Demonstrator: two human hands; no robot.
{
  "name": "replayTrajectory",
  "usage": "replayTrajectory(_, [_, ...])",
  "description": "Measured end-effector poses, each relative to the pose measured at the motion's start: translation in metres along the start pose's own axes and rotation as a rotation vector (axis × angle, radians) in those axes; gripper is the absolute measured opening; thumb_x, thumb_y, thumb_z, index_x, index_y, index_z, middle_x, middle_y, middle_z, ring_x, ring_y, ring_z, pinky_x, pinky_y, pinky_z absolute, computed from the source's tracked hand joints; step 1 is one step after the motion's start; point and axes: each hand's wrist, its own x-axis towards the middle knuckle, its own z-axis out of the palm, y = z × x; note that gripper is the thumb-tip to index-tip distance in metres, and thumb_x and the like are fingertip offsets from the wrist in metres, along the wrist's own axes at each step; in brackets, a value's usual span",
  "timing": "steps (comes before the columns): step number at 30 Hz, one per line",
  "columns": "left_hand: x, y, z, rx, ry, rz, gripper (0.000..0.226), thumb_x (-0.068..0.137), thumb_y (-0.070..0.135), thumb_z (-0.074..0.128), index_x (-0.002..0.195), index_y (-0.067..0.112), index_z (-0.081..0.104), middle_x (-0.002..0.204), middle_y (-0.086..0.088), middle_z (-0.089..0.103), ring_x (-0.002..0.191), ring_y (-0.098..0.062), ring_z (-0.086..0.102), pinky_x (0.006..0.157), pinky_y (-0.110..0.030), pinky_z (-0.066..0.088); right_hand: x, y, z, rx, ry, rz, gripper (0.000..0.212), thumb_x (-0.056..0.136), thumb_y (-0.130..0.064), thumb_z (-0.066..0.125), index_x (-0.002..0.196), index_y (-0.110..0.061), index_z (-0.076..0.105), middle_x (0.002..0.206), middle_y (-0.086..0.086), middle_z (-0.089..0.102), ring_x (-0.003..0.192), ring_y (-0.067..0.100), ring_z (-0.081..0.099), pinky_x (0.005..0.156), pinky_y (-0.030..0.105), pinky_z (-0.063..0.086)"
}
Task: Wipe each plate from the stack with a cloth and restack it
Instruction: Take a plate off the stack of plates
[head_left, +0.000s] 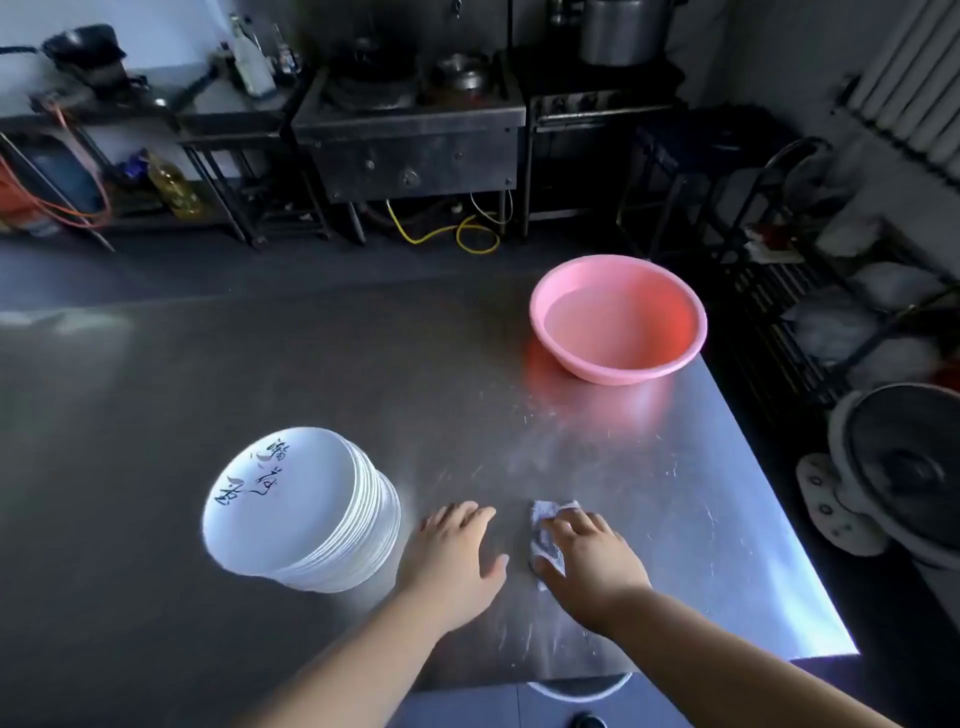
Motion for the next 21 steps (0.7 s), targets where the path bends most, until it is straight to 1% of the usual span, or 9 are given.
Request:
replayTrajectory(4, [0.008, -0.007, 0.019, 0.029, -0.057, -0.008, 0.066, 0.095, 0.061, 0.044, 0.155, 0.033, 0.039, 0.159, 0.01, 0.039, 0.143, -0.018, 0.039, 0.117, -0.035, 0.03, 0.012, 0.011, 0.012, -0.004, -0.033, 0.036, 0.051, 0.106, -0.048, 0.047, 0.153, -0.029, 0.046, 0.159, -0.005, 0.043, 0.144, 0.021, 0.041, 0.115, 0.033, 0.038])
replayTrajectory(8, [0.017, -0.013, 0.036, 0.052, -0.092, -0.006, 0.068, 0.096, 0.06, 0.043, 0.158, 0.033, 0.034, 0.166, 0.006, 0.032, 0.147, -0.021, 0.035, 0.12, -0.038, 0.027, 0.027, 0.014, 0.03, -0.041, -0.016, 0.001, 0.056, 0.108, -0.047, 0.042, 0.161, -0.028, 0.036, 0.164, -0.004, 0.035, 0.15, 0.022, 0.032, 0.121, 0.034, 0.031])
replayTrajectory(10, [0.019, -0.016, 0.04, 0.05, -0.097, -0.014, 0.068, 0.097, 0.06, 0.043, 0.158, 0.032, 0.034, 0.167, 0.005, 0.031, 0.148, -0.021, 0.034, 0.121, -0.038, 0.027, 0.033, 0.017, 0.044, -0.075, -0.047, -0.022, 0.06, 0.105, -0.047, 0.046, 0.161, -0.03, 0.034, 0.164, -0.003, 0.033, 0.15, 0.025, 0.031, 0.121, 0.036, 0.031])
replayTrajectory(11, [0.02, -0.017, 0.043, 0.048, -0.103, -0.02, 0.068, 0.097, 0.06, 0.043, 0.158, 0.032, 0.034, 0.167, 0.005, 0.031, 0.148, -0.022, 0.034, 0.121, -0.039, 0.027, 0.035, 0.018, 0.051, -0.104, -0.065, -0.027, 0.062, 0.103, -0.048, 0.051, 0.16, -0.029, 0.037, 0.163, -0.001, 0.035, 0.149, 0.027, 0.034, 0.12, 0.038, 0.035])
replayTrajectory(13, [0.02, -0.02, 0.048, 0.046, -0.108, -0.019, 0.067, 0.096, 0.06, 0.043, 0.157, 0.032, 0.035, 0.166, 0.004, 0.031, 0.147, -0.022, 0.035, 0.121, -0.039, 0.028, 0.037, 0.025, 0.066, -0.163, -0.05, -0.027, 0.065, 0.093, -0.049, 0.07, 0.151, -0.025, 0.054, 0.155, 0.005, 0.048, 0.138, 0.034, 0.051, 0.111, 0.044, 0.048])
replayTrajectory(15, [0.02, -0.024, 0.052, 0.055, -0.096, -0.008, 0.067, 0.096, 0.059, 0.042, 0.155, 0.031, 0.037, 0.164, 0.004, 0.034, 0.145, -0.021, 0.037, 0.119, -0.038, 0.03, 0.039, 0.03, 0.077, -0.19, -0.011, -0.022, 0.064, 0.077, -0.045, 0.088, 0.134, -0.02, 0.07, 0.139, 0.009, 0.061, 0.118, 0.038, 0.065, 0.094, 0.047, 0.06])
replayTrajectory(16, [0.019, -0.025, 0.052, 0.06, -0.092, -0.006, 0.066, 0.096, 0.059, 0.043, 0.155, 0.03, 0.038, 0.164, 0.004, 0.035, 0.145, -0.021, 0.037, 0.119, -0.038, 0.03, 0.041, 0.032, 0.081, -0.18, 0.027, -0.034, 0.06, 0.075, -0.041, 0.091, 0.128, -0.019, 0.073, 0.133, 0.01, 0.064, 0.112, 0.038, 0.067, 0.089, 0.048, 0.062])
replayTrajectory(19, [0.018, -0.03, 0.053, 0.047, -0.08, 0.012, 0.063, 0.097, 0.057, 0.043, 0.154, 0.029, 0.04, 0.162, 0.005, 0.038, 0.145, -0.021, 0.039, 0.12, -0.038, 0.03, 0.048, 0.035, 0.087, -0.133, 0.113, -0.094, 0.042, 0.079, -0.025, 0.089, 0.118, -0.018, 0.076, 0.12, 0.01, 0.067, 0.099, 0.037, 0.065, 0.079, 0.047, 0.063])
replayTrajectory(21, [0.015, -0.032, 0.051, 0.04, -0.058, 0.018, 0.061, 0.097, 0.056, 0.043, 0.151, 0.028, 0.045, 0.158, 0.006, 0.044, 0.142, -0.02, 0.042, 0.118, -0.038, 0.033, 0.052, 0.034, 0.084, -0.098, 0.121, -0.087, 0.033, 0.084, -0.022, 0.085, 0.115, -0.019, 0.076, 0.113, 0.008, 0.067, 0.093, 0.035, 0.065, 0.074, 0.044, 0.061])
